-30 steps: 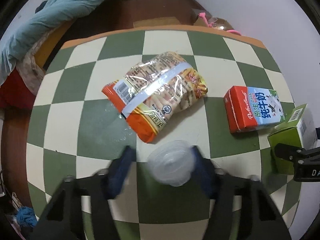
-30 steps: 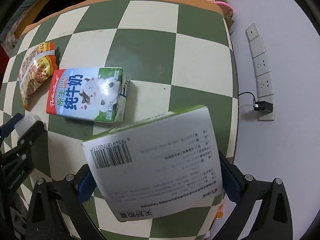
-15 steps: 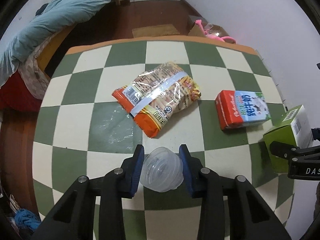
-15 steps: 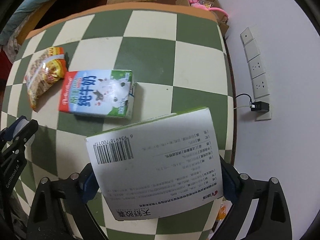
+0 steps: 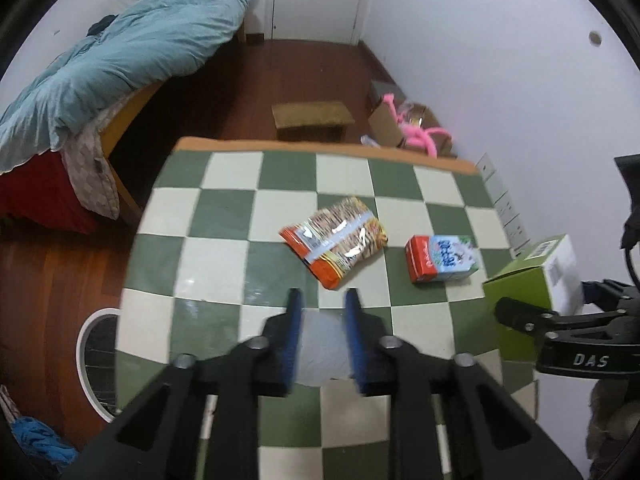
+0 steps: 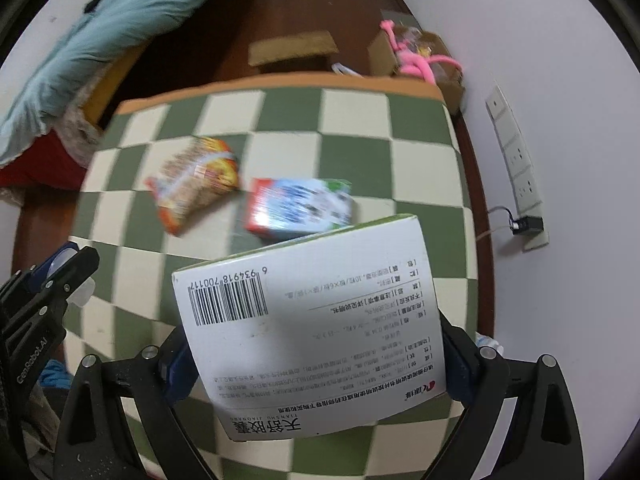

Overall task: Collect trash
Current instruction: 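Lift the white box and clear cup off the table toward the bin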

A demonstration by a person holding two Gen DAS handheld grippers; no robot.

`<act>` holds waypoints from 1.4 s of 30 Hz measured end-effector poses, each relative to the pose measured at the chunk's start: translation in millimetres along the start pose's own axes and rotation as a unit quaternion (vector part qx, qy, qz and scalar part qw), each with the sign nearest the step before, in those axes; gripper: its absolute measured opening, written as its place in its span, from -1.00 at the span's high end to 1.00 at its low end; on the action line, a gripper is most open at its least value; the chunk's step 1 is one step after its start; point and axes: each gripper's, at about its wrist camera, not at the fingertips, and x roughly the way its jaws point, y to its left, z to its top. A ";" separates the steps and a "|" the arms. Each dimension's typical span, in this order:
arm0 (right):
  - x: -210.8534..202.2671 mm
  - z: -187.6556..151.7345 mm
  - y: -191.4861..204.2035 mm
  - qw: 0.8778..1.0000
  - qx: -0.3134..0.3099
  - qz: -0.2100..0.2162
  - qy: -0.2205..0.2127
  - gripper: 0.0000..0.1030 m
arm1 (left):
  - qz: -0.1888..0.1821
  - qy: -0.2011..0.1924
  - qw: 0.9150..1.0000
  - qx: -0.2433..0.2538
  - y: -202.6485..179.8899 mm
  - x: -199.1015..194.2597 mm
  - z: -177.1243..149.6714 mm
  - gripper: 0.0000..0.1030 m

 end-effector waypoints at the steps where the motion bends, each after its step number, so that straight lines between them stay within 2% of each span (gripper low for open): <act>1: -6.8 0.4 6.2 1.000 -0.004 0.003 -0.006 -0.88 | -0.001 -0.008 1.000 -0.003 5.8 -10.2 0.5 0.70; 10: -58.5 0.2 92.9 0.996 -0.053 0.043 -0.049 -0.88 | -0.001 -0.062 0.997 -0.044 82.1 -82.5 -8.4 0.70; 14: -60.3 -4.8 116.6 0.996 -0.059 0.033 -0.059 -0.88 | -0.005 -0.045 0.997 -0.059 111.5 -73.4 -29.0 0.65; 16: -52.7 -10.7 116.9 0.997 -0.054 0.021 -0.058 -0.88 | -0.013 -0.015 0.998 -0.066 118.8 -51.4 -43.1 0.38; 18: -36.0 -18.4 108.4 0.998 -0.035 0.011 -0.050 -0.88 | -0.015 0.015 0.998 -0.067 116.8 -22.5 -57.5 -0.48; 20: -15.1 -26.3 94.0 0.999 -0.012 -0.009 -0.040 -0.88 | -0.012 0.038 0.997 -0.059 106.2 5.6 -68.4 -0.61; 24: 32.7 -41.6 58.3 0.998 0.041 -0.040 -0.002 -0.88 | -0.012 0.074 0.997 -0.033 78.6 48.4 -81.0 -0.61; 27: 60.4 -50.3 33.6 0.996 0.075 -0.042 0.027 -0.88 | -0.004 0.083 0.996 -0.019 58.3 72.4 -79.1 -0.61; 34: 80.3 -54.8 10.7 0.994 0.091 -0.037 0.042 -0.88 | 0.011 0.093 0.995 -0.027 38.8 109.3 -57.2 -0.61; 37: 85.5 -51.2 7.0 0.994 0.090 -0.033 0.043 -0.88 | 0.027 0.084 0.996 -0.012 31.4 116.4 -52.0 -0.60; 38: 87.1 -50.7 6.0 0.994 0.090 -0.032 0.043 -0.88 | 0.034 0.074 0.997 -0.004 28.6 115.6 -51.8 -0.46; 39: 89.0 -49.3 5.3 0.995 0.089 -0.031 0.044 -0.88 | 0.033 0.066 0.997 0.002 27.0 114.6 -51.1 0.15; 40: 89.9 -49.0 4.9 0.995 0.089 -0.030 0.044 -0.88 | 0.032 0.064 0.997 0.009 25.0 114.0 -51.5 0.28; 42: 90.5 -47.2 3.8 0.995 0.085 -0.029 0.041 -0.88 | 0.033 0.054 0.998 0.026 21.3 109.8 -53.8 0.28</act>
